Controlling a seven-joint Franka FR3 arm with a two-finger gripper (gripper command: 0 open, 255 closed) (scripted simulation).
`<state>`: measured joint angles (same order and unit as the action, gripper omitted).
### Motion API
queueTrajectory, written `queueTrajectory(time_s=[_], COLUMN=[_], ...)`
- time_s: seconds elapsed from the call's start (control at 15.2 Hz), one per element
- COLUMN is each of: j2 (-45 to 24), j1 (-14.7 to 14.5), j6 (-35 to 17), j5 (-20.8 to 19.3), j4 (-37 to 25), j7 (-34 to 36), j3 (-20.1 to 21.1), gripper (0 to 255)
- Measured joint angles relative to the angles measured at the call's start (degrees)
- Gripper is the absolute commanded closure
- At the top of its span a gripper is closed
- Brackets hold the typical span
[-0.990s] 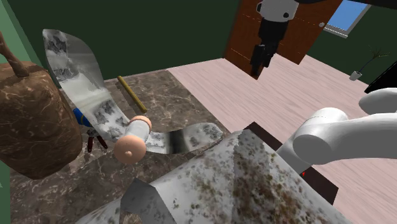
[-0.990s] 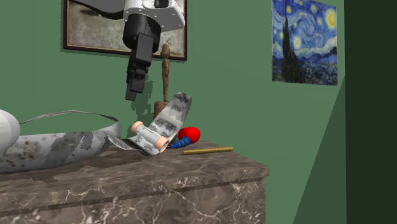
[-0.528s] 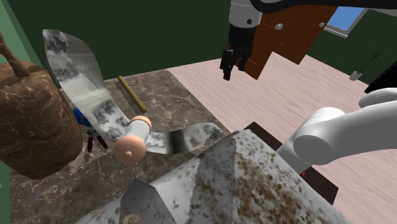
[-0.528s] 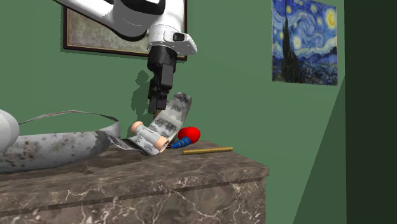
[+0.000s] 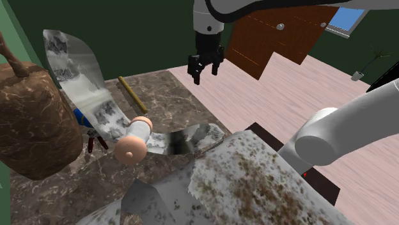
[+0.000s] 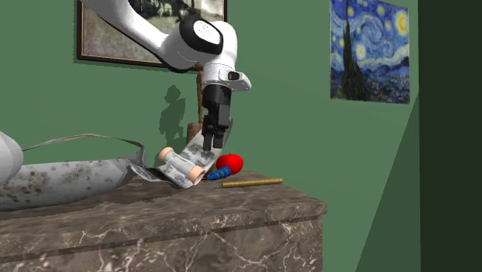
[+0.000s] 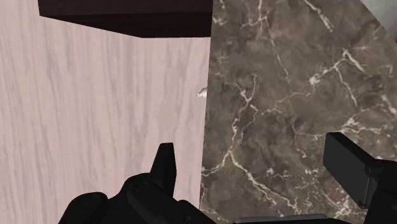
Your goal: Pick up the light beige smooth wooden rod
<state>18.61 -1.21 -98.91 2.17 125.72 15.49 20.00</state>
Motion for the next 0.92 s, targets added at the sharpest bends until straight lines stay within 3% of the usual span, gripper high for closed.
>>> queueTrajectory(time_s=[0.4, 0.92], j2=[-13.1, -33.2], j1=[-0.5, -4.7], j6=[-2.7, -2.4], j5=[-3.6, -12.0], j4=[-9.5, -27.2], j7=[8.5, 19.7], j3=[4.4, 6.8], gripper=[0, 0])
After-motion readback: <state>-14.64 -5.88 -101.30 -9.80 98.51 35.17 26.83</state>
